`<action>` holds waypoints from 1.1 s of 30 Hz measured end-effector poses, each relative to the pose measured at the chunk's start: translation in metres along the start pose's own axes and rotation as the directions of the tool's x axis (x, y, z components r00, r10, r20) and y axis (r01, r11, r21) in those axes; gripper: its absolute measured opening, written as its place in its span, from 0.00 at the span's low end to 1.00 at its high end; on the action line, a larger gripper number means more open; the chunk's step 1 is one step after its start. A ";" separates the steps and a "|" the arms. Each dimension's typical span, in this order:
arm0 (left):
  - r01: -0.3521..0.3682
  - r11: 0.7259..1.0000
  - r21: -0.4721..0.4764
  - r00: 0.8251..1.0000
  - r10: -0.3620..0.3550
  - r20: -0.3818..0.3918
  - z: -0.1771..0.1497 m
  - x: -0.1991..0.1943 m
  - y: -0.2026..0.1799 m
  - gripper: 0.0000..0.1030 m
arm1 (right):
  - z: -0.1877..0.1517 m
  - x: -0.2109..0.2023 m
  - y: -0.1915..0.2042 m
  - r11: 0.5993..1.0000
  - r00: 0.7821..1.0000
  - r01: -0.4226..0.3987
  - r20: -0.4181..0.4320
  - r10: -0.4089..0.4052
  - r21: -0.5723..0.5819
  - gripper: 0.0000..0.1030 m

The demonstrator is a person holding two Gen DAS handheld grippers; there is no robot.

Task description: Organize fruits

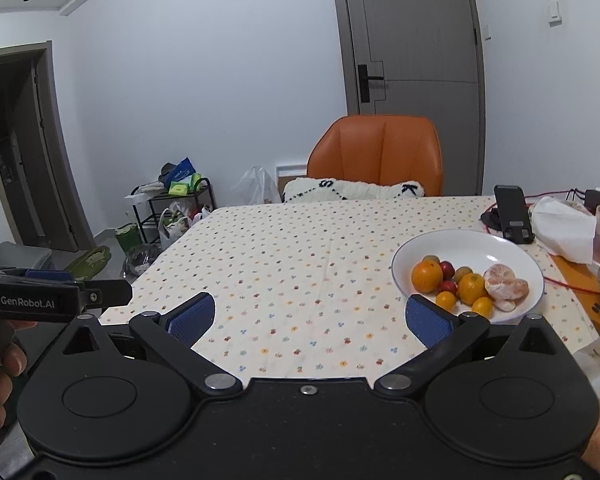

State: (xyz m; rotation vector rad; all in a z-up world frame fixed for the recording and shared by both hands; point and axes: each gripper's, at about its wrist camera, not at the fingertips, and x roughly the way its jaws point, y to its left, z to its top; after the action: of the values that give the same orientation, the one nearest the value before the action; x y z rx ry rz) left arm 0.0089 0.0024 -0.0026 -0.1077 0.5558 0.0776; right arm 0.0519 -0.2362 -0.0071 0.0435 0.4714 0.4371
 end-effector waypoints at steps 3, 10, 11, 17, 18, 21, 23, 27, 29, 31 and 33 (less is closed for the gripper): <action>-0.010 1.000 0.008 1.000 0.010 -0.009 -0.002 0.000 0.001 0.99 | -0.001 0.001 0.001 1.000 1.000 -0.006 -0.013 0.007 0.009 1.00; -0.008 1.000 0.010 1.000 0.008 -0.015 -0.004 0.002 0.002 0.99 | -0.003 0.001 -0.001 1.000 1.000 -0.001 -0.024 0.001 0.024 1.00; -0.006 1.000 0.009 1.000 0.007 -0.019 -0.005 0.003 0.002 0.99 | -0.004 0.001 -0.002 1.000 1.000 0.002 -0.025 -0.001 0.025 1.00; -0.001 1.000 0.017 1.000 0.001 -0.022 -0.006 0.004 0.000 0.99 | -0.005 0.004 -0.005 0.999 0.999 0.003 -0.041 -0.002 0.033 1.00; -0.001 1.000 0.016 1.000 0.002 -0.023 -0.007 0.004 0.001 0.99 | -0.005 0.004 -0.005 0.999 0.999 0.002 -0.044 -0.001 0.033 1.00; -0.003 1.000 0.012 1.000 0.003 -0.026 -0.006 0.004 0.002 0.99 | -0.007 0.005 -0.004 0.999 0.999 0.001 -0.052 0.001 0.035 1.00; -0.004 1.000 0.011 1.000 0.004 -0.025 -0.007 0.004 0.001 0.99 | -0.007 0.006 -0.004 0.999 0.999 0.000 -0.053 0.001 0.033 1.00; 0.000 1.000 0.014 1.000 0.000 -0.023 -0.007 0.003 0.002 0.99 | -0.007 0.005 -0.003 1.000 0.999 -0.003 -0.053 0.005 0.030 1.00; 0.002 1.000 0.013 1.000 -0.002 -0.025 -0.007 0.003 0.002 0.99 | -0.008 0.005 -0.003 1.000 0.999 -0.003 -0.054 0.004 0.030 1.00; 0.002 1.000 0.015 1.000 -0.002 -0.027 -0.007 0.004 0.002 0.99 | -0.008 0.004 -0.002 1.000 0.999 -0.005 -0.053 0.006 0.029 1.00; 0.004 1.000 0.014 1.000 -0.003 -0.029 -0.007 0.005 0.002 0.99 | -0.008 0.005 -0.002 1.000 0.999 -0.004 -0.054 0.006 0.029 1.00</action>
State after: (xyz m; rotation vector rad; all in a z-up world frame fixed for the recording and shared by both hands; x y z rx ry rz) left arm 0.0091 0.0037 -0.0113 -0.0965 0.5852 0.0689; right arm 0.0530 -0.2362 -0.0162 0.0606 0.5313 0.4373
